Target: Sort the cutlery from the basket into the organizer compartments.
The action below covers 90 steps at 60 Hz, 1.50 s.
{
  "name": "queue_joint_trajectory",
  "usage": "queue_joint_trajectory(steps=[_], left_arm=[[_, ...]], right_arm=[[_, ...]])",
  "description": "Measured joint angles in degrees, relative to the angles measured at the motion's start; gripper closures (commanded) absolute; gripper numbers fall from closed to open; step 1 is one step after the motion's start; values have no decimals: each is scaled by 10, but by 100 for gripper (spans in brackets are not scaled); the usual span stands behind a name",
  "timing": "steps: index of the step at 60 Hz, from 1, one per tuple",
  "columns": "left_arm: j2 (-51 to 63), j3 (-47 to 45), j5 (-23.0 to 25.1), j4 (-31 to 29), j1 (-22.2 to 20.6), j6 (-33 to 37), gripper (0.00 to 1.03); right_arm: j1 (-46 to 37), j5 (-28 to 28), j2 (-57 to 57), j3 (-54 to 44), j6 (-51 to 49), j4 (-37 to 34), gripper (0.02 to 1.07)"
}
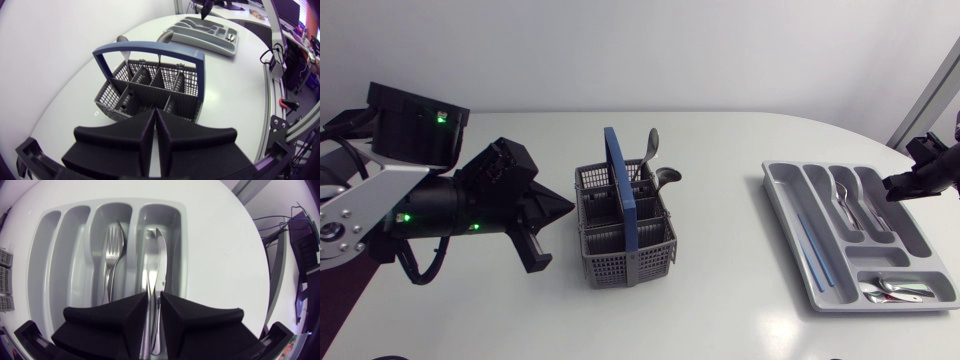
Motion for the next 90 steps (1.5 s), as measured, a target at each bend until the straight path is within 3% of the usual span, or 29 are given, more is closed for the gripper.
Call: queue_joint_trajectory(steps=[7,22,38,43,53,73,90], left_arm=[[-1,0,0,-2,0,0,97],[-4,0,0,-3,12,0,97],[61,7,0,30,85,9,98],[107,23,0,44,103,11,98],[202,72,1,64,131,13,100],[411,229,49,73,192,-25,100],[495,309,101,63,170,-55,100]], right_arm=[[0,0,-15,-5,4,12,51],[46,-38,-169,-124,7,49,50],[255,-63,-385,-329,48,75,51],[325,-64,-420,-364,77,96,63],[440,-63,-438,-408,126,155,100],[601,-40,-377,-453,188,257,101],[658,-28,-340,-471,214,282,101]])
